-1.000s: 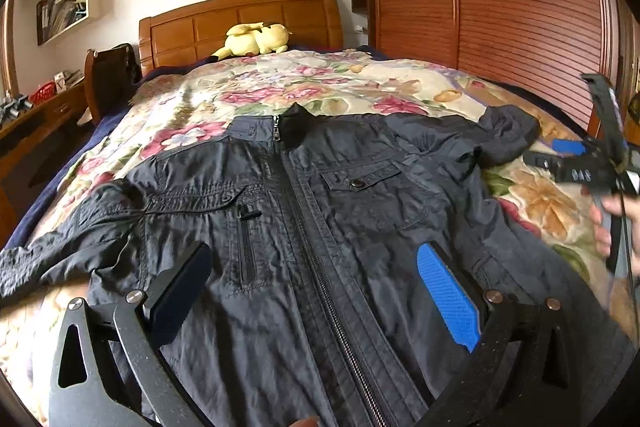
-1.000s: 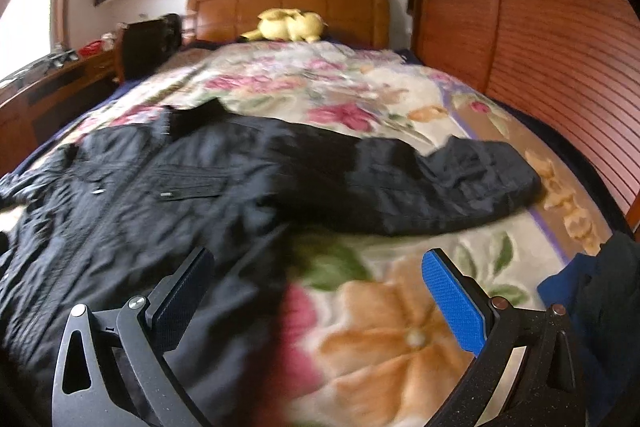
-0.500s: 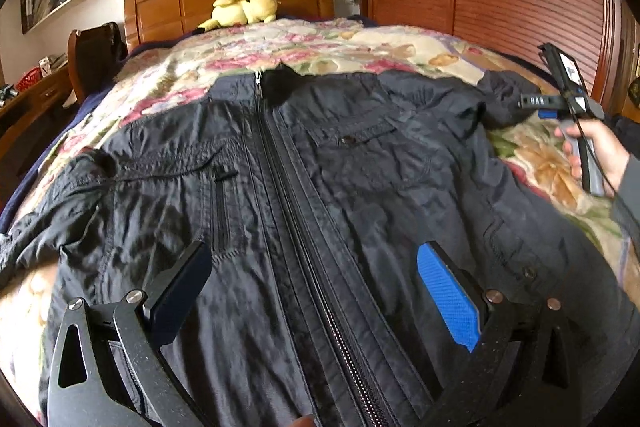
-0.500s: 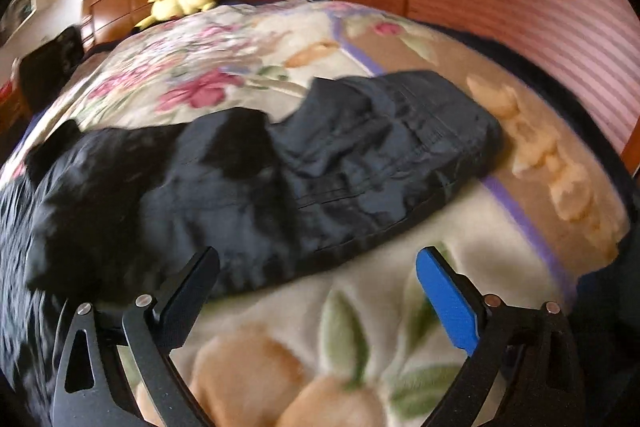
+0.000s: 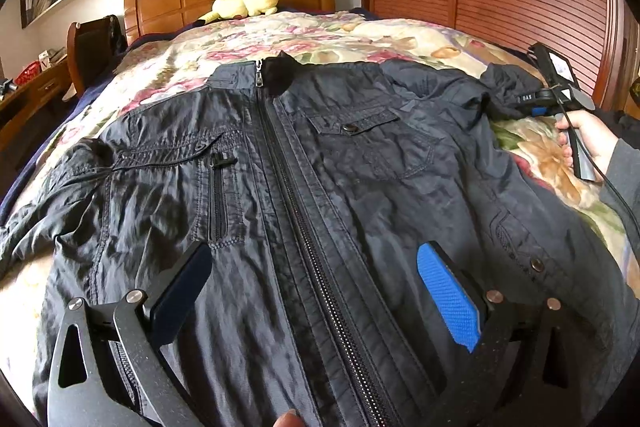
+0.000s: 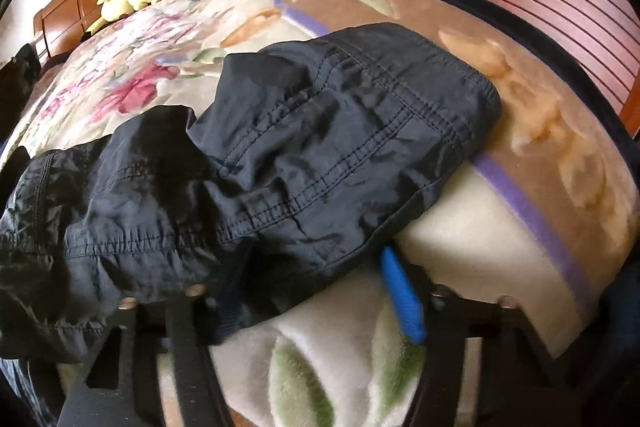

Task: Fold large clothes
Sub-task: 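Reach the right tool to the jacket sleeve cuff and close on it, then lift the sleeve with the right tool and carry it across the jacket front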

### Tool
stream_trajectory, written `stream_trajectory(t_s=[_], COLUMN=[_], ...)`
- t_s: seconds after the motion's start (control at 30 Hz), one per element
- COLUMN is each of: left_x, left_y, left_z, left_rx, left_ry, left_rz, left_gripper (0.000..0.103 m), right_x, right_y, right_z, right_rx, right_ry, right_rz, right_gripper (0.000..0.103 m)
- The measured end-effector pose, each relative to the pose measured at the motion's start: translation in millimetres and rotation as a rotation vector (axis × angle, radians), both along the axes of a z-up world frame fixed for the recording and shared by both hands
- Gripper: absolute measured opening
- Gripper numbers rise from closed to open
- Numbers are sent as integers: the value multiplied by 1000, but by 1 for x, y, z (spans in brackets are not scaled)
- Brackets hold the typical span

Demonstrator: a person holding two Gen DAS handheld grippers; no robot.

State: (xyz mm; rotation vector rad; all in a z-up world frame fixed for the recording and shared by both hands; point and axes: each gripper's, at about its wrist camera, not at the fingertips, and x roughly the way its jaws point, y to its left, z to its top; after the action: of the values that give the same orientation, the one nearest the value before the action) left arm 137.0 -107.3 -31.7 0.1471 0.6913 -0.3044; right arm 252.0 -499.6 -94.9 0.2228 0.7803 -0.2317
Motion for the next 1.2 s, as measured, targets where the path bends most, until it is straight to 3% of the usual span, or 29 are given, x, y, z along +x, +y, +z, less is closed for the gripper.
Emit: stream_trajectory(t_s=[0.07,0.1,0.4,0.6,1.0,1.2], left_x=[-2,-2,-22,-33,-57,-62], left_y=[1,3,26,46,84,105], left_z=[2,4,29,43,59,62], left_rx=[6,8,-46,-69,-48,-46], left_ry=[-11,-18,-74,-84,-126,-133], left_rz=[13,18,26,20,30,62], left_gripper=[103,103,103,103,103,103], right_x=[-1,1,-50,-100,-166,-185], right_y=[8,11,47,109,210,228], right_z=[6,8,85,129,161,170], right_rx=[-22,-36,-132,-193,-247,-240], right_ry=[-13,-27,-197,-295,-389,-408], right_rz=[31,41,99,226,449,550], right_gripper=[10,8,5,5,4,4])
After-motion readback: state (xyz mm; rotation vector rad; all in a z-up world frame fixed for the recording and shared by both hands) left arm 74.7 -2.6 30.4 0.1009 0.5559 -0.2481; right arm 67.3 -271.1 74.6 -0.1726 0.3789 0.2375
